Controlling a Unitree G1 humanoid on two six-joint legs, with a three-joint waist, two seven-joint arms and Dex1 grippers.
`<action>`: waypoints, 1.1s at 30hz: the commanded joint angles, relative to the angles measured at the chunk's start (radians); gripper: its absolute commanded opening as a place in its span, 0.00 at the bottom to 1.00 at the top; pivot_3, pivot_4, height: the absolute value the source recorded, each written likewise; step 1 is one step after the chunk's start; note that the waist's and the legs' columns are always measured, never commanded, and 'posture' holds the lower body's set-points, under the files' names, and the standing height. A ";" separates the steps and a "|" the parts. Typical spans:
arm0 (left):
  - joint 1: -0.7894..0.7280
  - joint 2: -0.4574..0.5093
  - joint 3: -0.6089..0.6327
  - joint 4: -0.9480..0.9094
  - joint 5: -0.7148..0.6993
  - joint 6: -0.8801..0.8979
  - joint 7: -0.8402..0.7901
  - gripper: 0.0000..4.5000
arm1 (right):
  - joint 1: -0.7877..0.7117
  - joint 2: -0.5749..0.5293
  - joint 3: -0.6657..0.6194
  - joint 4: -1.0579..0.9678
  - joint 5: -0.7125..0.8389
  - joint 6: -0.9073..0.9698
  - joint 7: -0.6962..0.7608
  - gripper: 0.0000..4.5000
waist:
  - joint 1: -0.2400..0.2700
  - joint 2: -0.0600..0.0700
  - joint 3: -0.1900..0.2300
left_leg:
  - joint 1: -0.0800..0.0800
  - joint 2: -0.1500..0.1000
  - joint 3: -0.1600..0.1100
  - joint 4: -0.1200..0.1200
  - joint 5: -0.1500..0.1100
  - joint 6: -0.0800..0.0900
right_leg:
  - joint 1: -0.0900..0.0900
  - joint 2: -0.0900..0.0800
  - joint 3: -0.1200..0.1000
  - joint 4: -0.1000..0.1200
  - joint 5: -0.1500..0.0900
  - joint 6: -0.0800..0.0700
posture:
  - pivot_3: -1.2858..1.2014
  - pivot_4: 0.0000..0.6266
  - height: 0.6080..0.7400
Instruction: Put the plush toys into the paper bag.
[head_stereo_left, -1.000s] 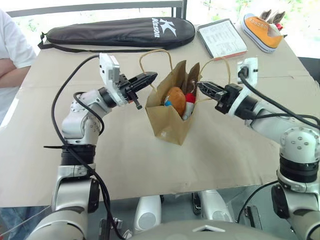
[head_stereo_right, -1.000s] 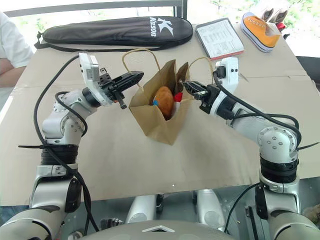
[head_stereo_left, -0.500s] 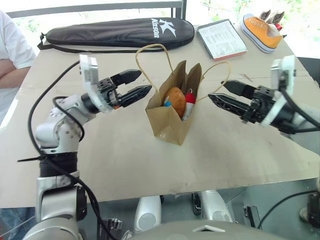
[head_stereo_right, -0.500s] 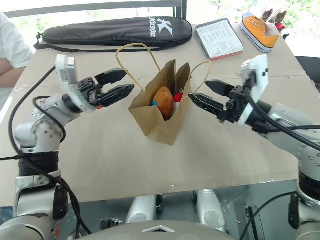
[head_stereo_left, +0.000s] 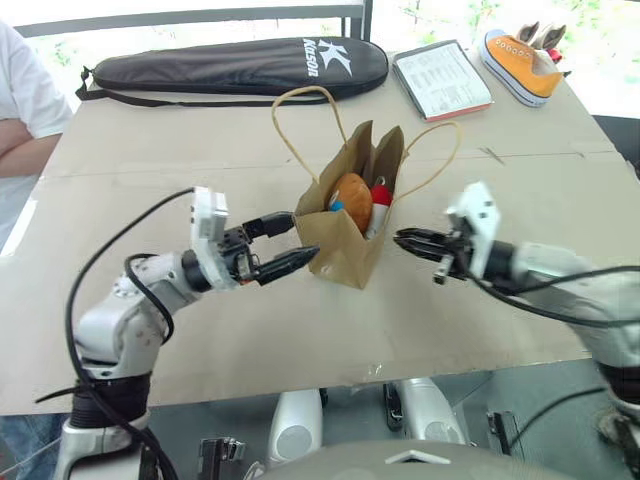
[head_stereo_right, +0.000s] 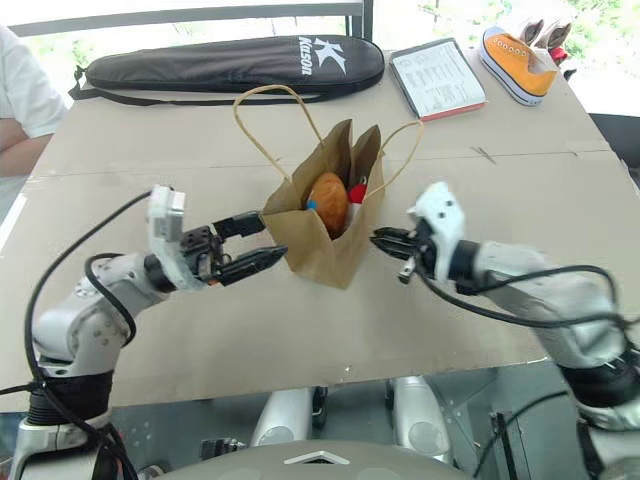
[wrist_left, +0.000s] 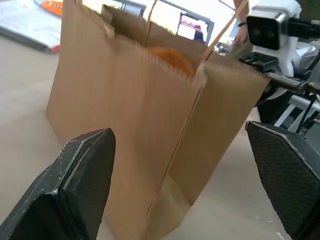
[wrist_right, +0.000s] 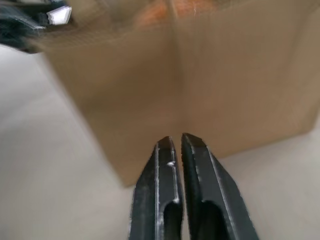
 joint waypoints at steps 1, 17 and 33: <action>-0.002 -0.035 -0.039 -0.085 0.055 -0.054 0.076 1.00 | -0.079 0.123 0.079 0.083 -0.104 -0.108 0.064 0.03 | 0.008 0.000 0.000 | 0.000 0.000 -0.001 0.000 0.000 0.000 | 0.000 0.001 0.000 0.000 0.000 0.000 | 0.52 0.24 1.00; 0.014 -0.124 -0.143 -0.141 0.313 -0.181 0.318 1.00 | -0.118 0.367 0.087 0.271 -0.241 -0.196 0.158 0.03 | 0.005 0.000 0.000 | 0.001 0.000 -0.001 0.000 0.000 0.000 | 0.001 0.001 -0.001 0.002 0.002 0.004 | 0.52 0.24 1.00; -0.094 -0.172 -0.166 0.013 0.377 -0.276 0.314 0.03 | 0.053 0.223 -0.043 0.014 -0.223 -0.145 0.183 0.00 | 0.008 0.000 0.000 | 0.001 0.000 -0.001 0.000 0.000 0.000 | 0.001 0.001 -0.001 0.003 0.002 0.004 | 0.52 0.24 1.00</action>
